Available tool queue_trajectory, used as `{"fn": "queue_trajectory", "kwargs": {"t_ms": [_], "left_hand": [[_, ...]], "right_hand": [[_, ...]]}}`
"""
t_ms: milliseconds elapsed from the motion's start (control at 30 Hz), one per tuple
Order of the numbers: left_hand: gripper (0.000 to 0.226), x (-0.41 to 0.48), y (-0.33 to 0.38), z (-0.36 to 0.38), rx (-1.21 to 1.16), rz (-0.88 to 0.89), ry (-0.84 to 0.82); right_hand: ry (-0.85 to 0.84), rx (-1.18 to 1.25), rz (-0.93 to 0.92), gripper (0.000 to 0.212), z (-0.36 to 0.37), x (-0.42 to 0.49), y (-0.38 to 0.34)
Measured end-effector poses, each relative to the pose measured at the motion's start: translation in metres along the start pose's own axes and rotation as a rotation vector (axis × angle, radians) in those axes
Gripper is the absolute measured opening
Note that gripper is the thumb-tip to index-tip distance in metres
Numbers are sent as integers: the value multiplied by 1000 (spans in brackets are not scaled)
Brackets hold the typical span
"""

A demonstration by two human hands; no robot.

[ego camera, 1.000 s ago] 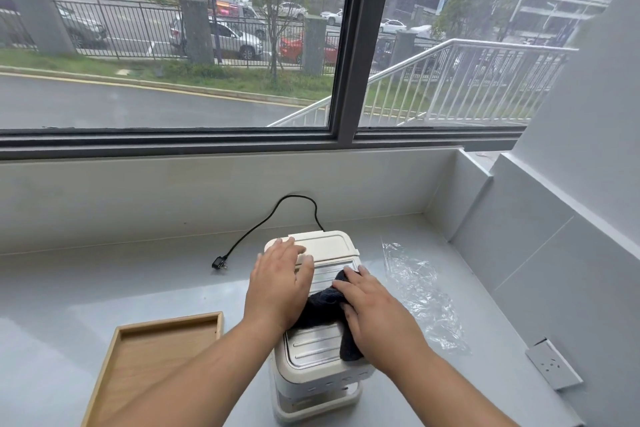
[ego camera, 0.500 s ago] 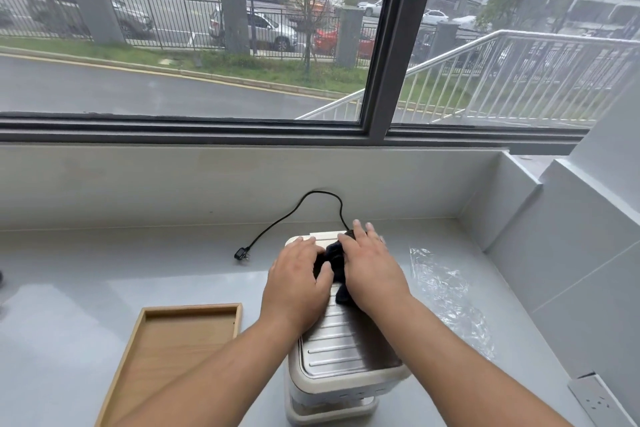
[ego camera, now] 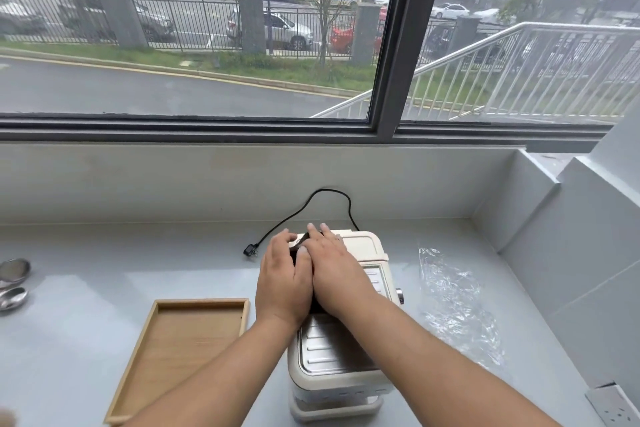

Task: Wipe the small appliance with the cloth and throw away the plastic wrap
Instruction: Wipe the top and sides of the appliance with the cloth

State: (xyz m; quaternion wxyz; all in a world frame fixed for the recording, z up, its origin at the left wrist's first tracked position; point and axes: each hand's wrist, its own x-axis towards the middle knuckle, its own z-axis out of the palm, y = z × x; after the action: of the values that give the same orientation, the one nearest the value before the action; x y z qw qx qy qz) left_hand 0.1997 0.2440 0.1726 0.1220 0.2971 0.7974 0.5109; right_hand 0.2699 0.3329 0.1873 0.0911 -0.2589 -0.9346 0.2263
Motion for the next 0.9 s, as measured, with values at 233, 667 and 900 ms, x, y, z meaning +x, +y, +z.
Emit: {"fn": "queue_trajectory", "kwargs": {"t_ms": [233,667,900], "left_hand": [[38,3,-2,-9,19,62,-49],[49,-23,-12,-25,71,182,-136],[43,-38,-16,-28,160,316,-218]], "right_hand": [[-12,21,-51,55,2,-22,-7],[-20,-36,-88,61,16,-75,-20],[-10,-22,-73,66,11,-109,-29]]}}
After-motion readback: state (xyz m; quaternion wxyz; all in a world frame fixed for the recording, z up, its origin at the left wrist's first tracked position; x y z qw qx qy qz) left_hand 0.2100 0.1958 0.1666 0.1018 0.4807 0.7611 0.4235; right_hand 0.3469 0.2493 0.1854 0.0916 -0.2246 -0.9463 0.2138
